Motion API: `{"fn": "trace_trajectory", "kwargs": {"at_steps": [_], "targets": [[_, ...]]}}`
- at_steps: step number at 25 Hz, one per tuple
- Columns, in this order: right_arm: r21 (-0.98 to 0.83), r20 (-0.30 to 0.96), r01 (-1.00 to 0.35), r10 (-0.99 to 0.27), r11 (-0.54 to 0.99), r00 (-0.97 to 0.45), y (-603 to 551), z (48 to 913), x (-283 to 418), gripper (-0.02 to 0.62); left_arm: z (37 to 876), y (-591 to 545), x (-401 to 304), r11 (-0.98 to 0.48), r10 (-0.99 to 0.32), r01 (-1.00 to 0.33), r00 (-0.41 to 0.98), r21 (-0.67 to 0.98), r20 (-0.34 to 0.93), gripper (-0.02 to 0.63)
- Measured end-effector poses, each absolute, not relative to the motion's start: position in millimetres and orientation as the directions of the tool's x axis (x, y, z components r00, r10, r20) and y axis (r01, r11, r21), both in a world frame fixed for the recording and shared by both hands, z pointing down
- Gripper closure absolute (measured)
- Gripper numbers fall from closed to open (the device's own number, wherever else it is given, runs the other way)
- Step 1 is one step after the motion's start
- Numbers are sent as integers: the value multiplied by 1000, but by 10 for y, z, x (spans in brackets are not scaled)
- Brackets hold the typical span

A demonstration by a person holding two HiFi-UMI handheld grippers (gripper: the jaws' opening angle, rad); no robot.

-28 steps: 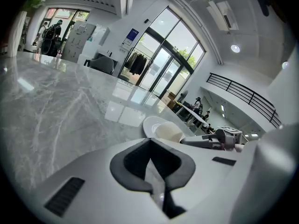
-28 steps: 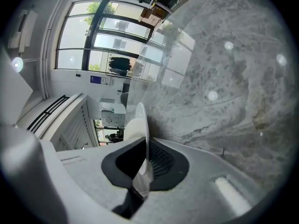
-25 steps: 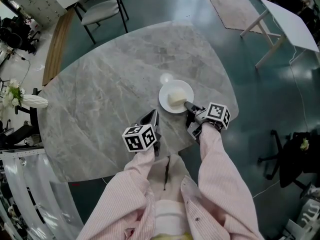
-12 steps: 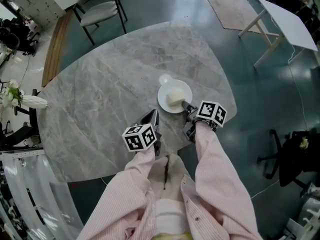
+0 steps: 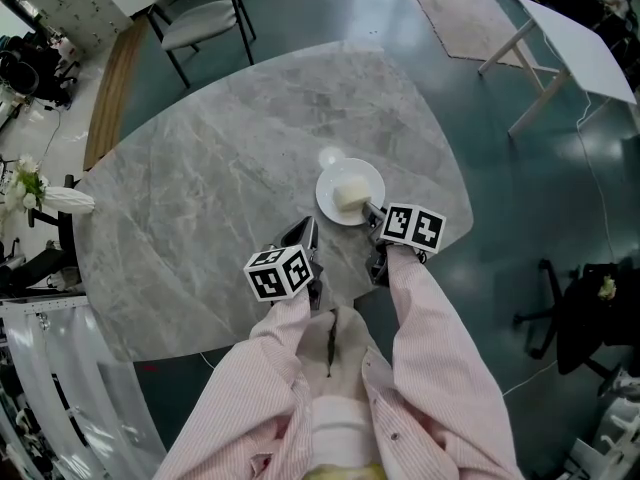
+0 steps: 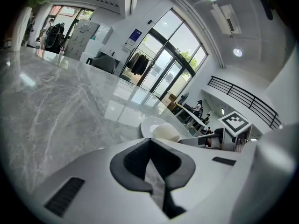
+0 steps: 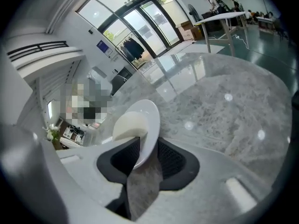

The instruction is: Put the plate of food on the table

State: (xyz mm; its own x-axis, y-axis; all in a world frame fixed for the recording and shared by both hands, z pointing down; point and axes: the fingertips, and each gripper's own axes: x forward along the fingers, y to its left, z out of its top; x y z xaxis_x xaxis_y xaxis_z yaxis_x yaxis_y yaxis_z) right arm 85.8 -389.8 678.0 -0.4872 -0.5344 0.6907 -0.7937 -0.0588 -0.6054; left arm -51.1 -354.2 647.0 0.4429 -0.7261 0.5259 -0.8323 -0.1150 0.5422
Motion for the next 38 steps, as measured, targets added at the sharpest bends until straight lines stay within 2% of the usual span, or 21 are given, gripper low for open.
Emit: {"fn": "trace_trajectory", "kwargs": {"at_steps": [15,23,26,30,38], "targets": [[-470,748,-883,-527,8,-403,-3850,6773,968,478,6412,-3556,-456,-119,-731,-835,440,537,522,615],[-541,678,-840,-566,47,-469,-3833,6578,982,479,6263,-3542,-442,-157,-739,-833,455,530,497,615],[-538,645,-835,-582,113,-495,-3827,6427,973,503,6137,-3525,-438,-188,-748,-833,465,521,474,615],[-510,612,-838,-602,197,-514,-3805,6224,966,574,5939,-3474,-414,-253,-752,-838,485,484,446,615],[-517,491,-788,-639,334,-593,-3713,5685,893,589,5453,-3397,-369,-381,-774,-842,516,381,367,614]]}}
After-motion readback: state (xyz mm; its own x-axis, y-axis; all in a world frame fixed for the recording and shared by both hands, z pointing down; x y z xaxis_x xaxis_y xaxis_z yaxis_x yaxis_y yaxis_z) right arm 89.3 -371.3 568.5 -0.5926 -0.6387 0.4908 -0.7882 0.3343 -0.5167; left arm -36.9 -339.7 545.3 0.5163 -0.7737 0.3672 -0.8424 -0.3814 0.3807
